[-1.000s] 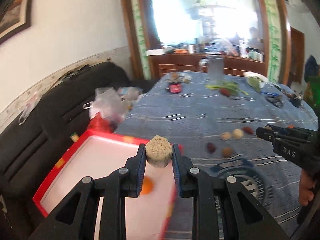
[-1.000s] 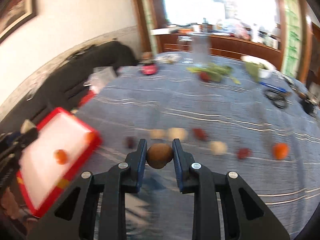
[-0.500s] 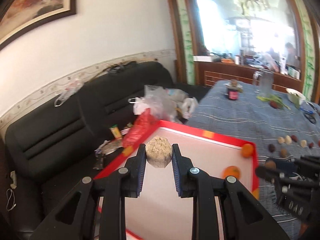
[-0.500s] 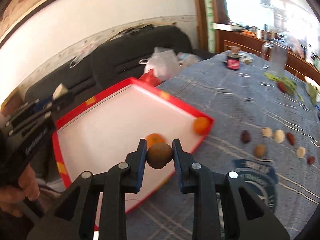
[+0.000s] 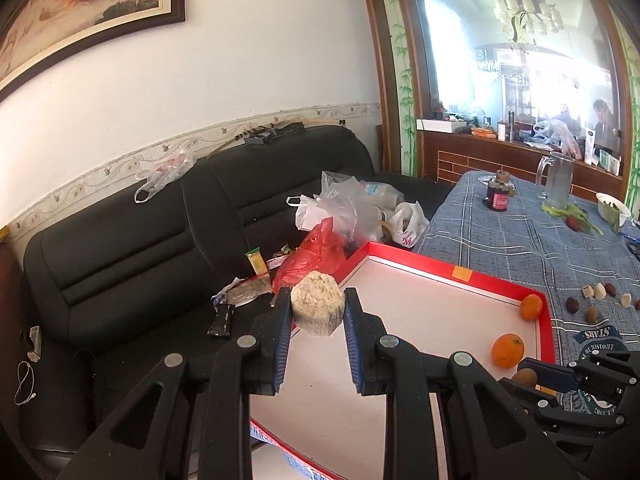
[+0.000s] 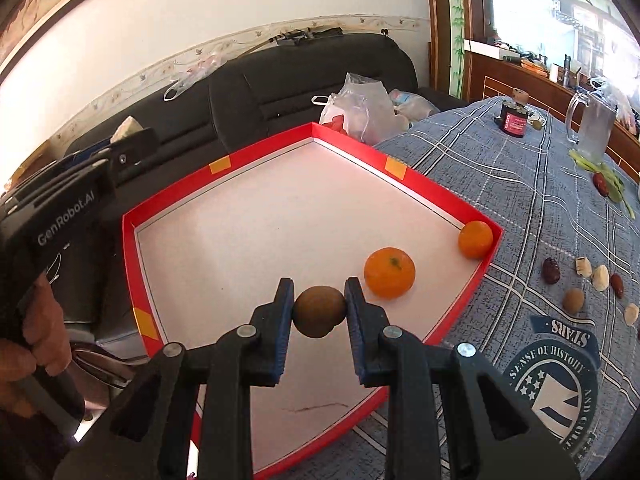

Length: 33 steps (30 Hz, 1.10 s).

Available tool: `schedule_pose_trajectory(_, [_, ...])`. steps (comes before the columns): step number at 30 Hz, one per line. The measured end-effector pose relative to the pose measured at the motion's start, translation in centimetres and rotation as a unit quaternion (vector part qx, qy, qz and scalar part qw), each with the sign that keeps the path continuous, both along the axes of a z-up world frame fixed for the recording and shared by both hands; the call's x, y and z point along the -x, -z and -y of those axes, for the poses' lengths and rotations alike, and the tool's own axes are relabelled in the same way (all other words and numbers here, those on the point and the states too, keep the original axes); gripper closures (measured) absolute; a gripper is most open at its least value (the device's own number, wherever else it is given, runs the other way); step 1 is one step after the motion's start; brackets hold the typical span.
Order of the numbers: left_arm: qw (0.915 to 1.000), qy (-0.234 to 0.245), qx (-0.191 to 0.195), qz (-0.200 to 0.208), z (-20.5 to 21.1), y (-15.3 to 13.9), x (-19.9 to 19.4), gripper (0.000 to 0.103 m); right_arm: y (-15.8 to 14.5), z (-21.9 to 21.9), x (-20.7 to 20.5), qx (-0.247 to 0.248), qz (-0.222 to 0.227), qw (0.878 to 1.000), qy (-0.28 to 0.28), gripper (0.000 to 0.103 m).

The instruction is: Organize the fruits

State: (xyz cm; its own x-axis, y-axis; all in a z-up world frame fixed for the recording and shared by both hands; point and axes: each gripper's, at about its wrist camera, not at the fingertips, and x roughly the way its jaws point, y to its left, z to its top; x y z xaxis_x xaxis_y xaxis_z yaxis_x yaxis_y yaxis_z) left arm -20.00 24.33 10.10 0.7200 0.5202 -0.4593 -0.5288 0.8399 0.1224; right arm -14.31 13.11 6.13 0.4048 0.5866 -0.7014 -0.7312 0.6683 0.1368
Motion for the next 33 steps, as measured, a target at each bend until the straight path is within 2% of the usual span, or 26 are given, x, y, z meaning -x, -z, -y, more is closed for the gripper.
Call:
schedule_pose_trajectory(9, [0.9999,-0.002,0.0,-0.011,0.0,0.7,-0.4,0.079,0.9,-0.7,0.0,0.009,-0.009,1.0,-0.004,0.075])
schedule_pose_trajectory(19, [0.9943,0.001,0.02,-0.105,-0.5,5.0,-2.6,0.078,3.0,-1.8,-0.4,0.034,-0.026,0.999,-0.003,0.075])
schedule_pose_trajectory(21, [0.9931,0.002,0.025,-0.114,-0.6,5.3,-2.8,0.075,3.0,-1.7,-0.5,0.035,-0.026,0.999,-0.006,0.075])
schedule_pose_trajectory(23, [0.9922,0.0,0.021,-0.123,-0.4,5.5,-3.0,0.056,3.0,-1.6,-0.5,0.032,-0.033,0.999,-0.008,0.075])
schedule_pose_trajectory(24, [0.9919,0.0,0.018,-0.126,-0.4,5.5,-3.0,0.053,3.0,-1.6,-0.6,0.031,-0.036,0.999,-0.009,0.074])
schedule_pose_trajectory(30, [0.9917,0.004,0.018,-0.127,0.2,5.0,-3.1,0.049,1.4,0.8,-0.9,-0.014,-0.032,0.999,-0.002,0.064])
schedule_pose_trajectory(33, [0.9922,0.019,0.015,-0.122,1.4,4.5,-3.3,0.044,0.6,3.0,-1.7,-0.03,-0.031,0.999,0.021,0.064])
